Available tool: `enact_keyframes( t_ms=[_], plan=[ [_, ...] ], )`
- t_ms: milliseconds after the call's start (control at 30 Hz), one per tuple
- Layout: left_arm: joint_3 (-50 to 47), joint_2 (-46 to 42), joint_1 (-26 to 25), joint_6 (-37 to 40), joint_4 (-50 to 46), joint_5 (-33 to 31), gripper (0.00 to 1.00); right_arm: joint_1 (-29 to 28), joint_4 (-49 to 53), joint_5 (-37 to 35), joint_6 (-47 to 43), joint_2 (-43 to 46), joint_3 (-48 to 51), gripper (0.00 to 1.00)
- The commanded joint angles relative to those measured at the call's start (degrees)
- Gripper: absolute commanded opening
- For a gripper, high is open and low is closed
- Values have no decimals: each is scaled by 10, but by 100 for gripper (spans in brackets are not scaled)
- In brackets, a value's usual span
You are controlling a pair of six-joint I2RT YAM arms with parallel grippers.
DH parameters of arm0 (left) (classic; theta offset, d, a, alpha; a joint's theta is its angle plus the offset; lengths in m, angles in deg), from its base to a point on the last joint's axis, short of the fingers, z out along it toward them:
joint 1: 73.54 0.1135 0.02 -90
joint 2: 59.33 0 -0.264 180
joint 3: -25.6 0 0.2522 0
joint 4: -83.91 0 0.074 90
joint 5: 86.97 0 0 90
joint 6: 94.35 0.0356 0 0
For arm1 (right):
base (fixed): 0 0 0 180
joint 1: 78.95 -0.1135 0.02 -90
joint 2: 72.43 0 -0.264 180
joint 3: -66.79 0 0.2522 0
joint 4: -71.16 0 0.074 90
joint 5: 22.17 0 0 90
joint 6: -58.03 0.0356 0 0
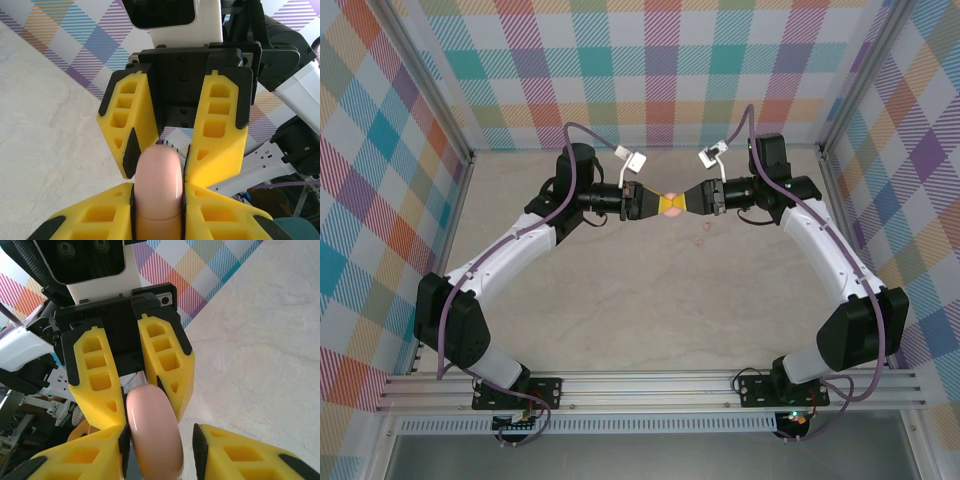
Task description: Insert wireless bluetooth earbuds into charging case
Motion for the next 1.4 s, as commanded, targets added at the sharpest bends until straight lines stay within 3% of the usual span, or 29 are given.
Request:
enact_keyframes(
  t_ms=[0, 533, 1000, 1367],
  plan=[
    [20, -17, -8, 16, -6, 9, 24, -8, 16, 21, -23, -5, -20, 38],
    [31, -12, -10, 14, -14, 3, 28, -13, 10, 12, -23, -1, -20, 22],
    [31, -11, -11, 20, -21, 28, 45, -12, 1, 5, -12, 1, -36, 21],
    [33, -4, -12, 29, -35, 31, 47, -12, -2, 13, -10, -3, -36, 22]
  ],
)
